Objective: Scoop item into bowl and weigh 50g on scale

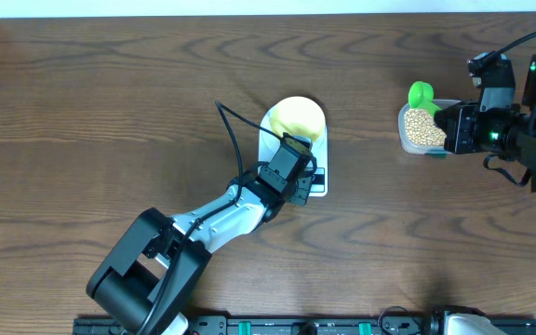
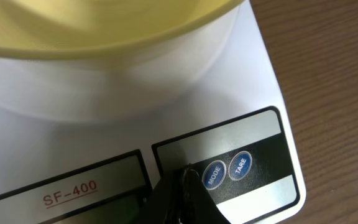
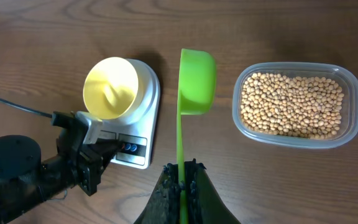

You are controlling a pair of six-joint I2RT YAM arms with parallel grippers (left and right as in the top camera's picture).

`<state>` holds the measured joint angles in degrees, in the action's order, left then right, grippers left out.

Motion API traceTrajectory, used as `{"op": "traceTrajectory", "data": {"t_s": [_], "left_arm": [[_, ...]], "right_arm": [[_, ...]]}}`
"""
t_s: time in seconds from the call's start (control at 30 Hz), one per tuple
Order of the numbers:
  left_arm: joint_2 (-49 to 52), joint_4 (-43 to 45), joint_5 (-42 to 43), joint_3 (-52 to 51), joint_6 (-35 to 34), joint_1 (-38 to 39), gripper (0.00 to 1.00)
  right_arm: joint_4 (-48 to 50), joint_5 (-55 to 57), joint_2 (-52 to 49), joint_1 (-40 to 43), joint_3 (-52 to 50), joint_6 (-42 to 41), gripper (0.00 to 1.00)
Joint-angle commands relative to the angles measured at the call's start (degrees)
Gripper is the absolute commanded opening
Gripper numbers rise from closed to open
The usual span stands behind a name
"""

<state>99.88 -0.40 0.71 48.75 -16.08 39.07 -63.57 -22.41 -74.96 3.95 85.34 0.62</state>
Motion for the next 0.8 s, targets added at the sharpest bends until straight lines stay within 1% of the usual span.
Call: {"op": "traceTrajectory", "data": {"t_s": [0.0, 0.77], "left_arm": [[2.8, -3.0, -2.7, -1.7, 0.7, -0.5, 0.07], [3.0, -1.5, -2.7, -1.7, 0.8, -0.5, 0.07]], "right_arm": [[-0.1, 0.0, 0.0, -0.3, -0.1, 0.3, 0.01], [-0.4, 0.0, 0.0, -0.3, -0.1, 0.3, 0.01]]}}
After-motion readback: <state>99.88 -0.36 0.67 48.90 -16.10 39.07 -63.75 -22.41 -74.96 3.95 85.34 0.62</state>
